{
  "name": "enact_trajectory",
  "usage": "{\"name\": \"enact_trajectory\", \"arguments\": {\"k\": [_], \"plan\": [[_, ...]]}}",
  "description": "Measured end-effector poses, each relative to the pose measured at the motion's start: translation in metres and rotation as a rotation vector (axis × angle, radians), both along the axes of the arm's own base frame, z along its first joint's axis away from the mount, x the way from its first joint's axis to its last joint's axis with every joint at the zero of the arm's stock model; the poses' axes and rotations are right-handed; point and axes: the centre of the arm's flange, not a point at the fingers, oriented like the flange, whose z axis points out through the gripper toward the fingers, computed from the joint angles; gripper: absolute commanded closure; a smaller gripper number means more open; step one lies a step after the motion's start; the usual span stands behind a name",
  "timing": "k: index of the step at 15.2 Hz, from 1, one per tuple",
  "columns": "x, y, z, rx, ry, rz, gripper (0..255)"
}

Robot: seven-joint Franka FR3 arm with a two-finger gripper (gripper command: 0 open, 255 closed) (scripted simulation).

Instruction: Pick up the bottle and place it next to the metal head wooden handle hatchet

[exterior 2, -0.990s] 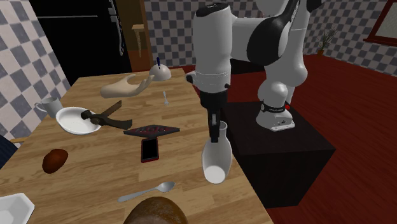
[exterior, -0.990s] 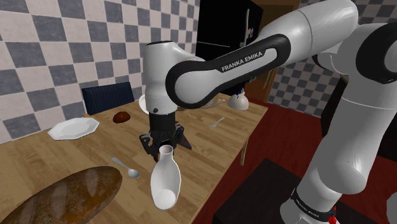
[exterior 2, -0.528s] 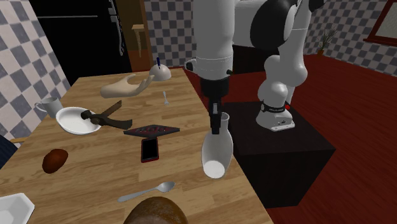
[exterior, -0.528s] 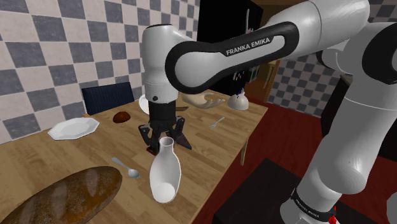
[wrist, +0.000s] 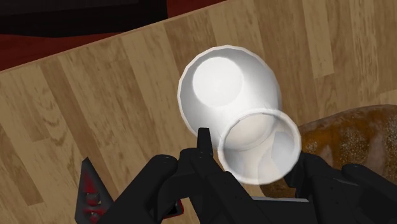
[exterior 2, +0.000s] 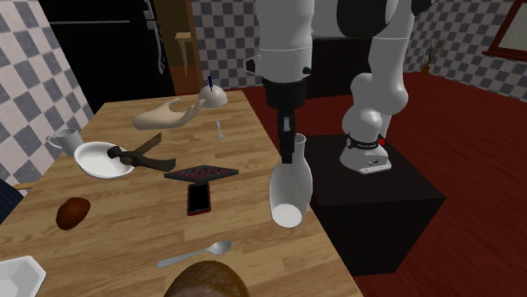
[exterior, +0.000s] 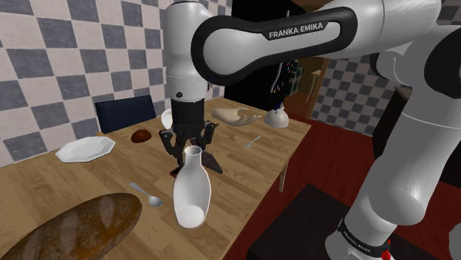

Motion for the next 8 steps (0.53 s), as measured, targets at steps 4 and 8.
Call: {"name": "enact_trajectory", "arguments": {"k": [4,8], "plan": [[0.001,-0.001,0.022,0.000,0.000,0.000,255],[0.000,-0.001,0.043,0.000,0.000,0.000,255]]}}
